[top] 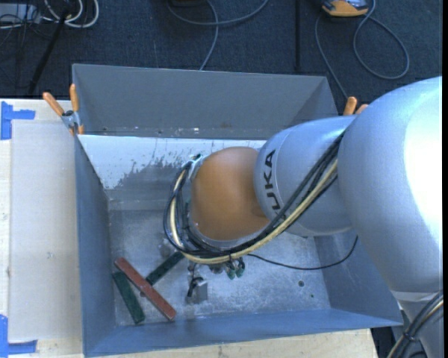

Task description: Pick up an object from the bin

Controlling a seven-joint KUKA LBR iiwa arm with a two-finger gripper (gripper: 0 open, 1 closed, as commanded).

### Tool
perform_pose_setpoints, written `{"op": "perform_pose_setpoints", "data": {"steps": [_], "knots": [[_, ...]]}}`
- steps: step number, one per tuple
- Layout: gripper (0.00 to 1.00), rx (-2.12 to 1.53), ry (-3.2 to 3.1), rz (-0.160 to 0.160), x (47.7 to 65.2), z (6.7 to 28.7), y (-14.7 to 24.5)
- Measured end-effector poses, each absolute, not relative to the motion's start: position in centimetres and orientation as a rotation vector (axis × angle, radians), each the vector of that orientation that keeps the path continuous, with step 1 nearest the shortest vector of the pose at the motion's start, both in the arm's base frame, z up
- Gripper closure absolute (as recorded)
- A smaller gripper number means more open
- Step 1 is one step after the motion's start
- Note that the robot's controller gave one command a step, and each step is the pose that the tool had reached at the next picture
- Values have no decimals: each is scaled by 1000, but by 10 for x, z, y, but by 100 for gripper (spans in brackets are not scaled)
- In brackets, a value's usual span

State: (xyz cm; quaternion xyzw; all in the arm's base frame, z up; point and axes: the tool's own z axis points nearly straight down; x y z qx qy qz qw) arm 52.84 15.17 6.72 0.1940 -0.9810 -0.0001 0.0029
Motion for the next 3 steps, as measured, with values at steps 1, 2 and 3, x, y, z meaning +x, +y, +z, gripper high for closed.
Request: {"op": "perform_pose_setpoints", "data": {"steps": [1,2,3], "knots": [[100,604,-3082,-2,530,70,152],[100,576,-3092,4,474,193,79],[100,586,-3098,0,522,312,100]]}}
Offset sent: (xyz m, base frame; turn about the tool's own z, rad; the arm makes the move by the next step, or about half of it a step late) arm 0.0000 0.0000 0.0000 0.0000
